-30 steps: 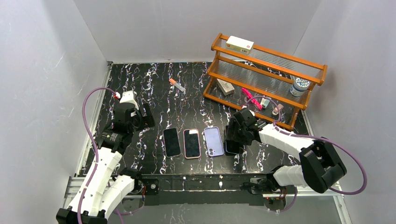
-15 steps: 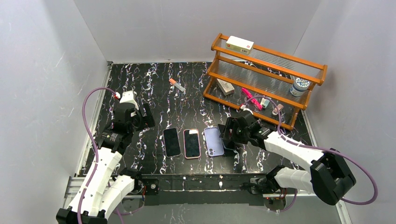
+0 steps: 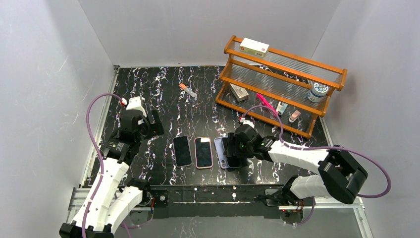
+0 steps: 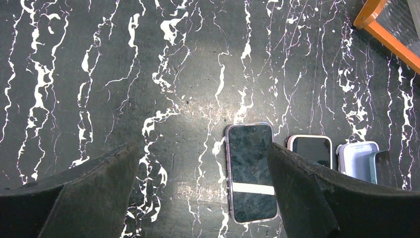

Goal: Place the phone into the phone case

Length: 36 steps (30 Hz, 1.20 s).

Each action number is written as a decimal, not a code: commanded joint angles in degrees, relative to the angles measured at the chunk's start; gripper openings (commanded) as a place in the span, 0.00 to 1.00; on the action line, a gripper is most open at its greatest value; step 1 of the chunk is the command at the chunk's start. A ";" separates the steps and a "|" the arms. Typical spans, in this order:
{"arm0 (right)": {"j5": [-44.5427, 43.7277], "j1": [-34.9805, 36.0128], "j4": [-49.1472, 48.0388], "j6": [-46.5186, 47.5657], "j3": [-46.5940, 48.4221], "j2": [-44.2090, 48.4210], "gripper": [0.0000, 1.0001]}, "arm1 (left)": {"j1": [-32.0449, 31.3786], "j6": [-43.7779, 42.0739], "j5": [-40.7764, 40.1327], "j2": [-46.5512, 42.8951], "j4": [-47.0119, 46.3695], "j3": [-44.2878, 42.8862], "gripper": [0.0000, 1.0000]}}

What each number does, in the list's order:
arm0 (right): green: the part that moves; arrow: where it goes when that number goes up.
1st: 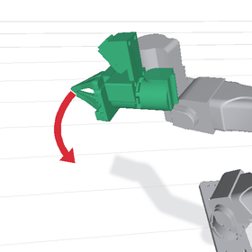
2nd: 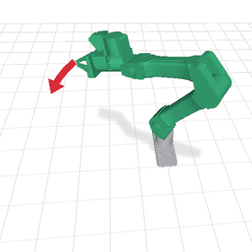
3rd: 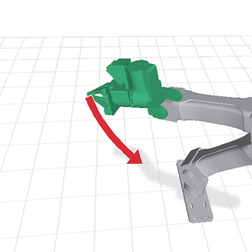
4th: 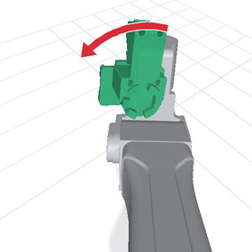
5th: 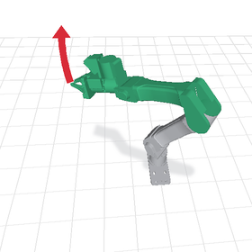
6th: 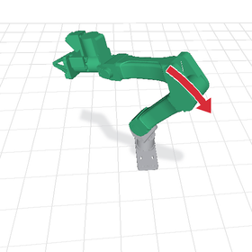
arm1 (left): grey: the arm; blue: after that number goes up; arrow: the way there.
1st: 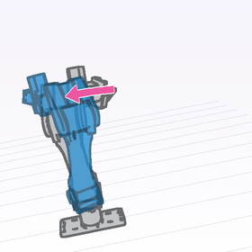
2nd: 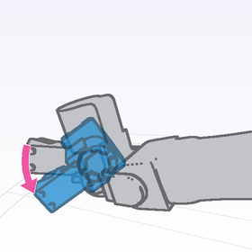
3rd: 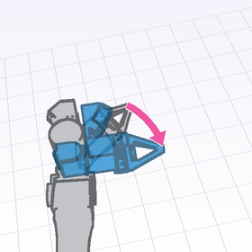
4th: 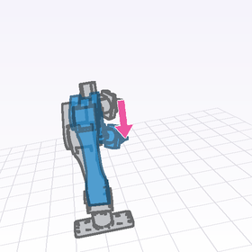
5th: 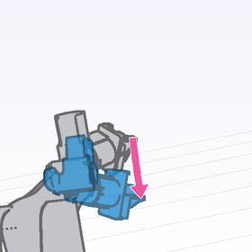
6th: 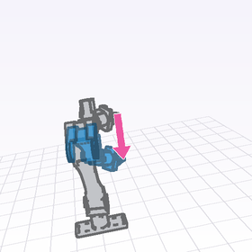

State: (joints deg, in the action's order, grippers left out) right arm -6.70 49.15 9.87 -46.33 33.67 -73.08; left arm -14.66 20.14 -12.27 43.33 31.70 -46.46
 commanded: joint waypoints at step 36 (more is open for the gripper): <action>13.33 -9.25 0.34 8.82 7.16 2.68 0.72 | -0.47 12.30 35.19 10.19 -7.77 -2.19 0.80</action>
State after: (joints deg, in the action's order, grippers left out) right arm -2.98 45.95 12.95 -40.03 42.50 -72.05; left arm -14.66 25.56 7.35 51.07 29.39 -49.95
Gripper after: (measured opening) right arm 0.784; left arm 0.861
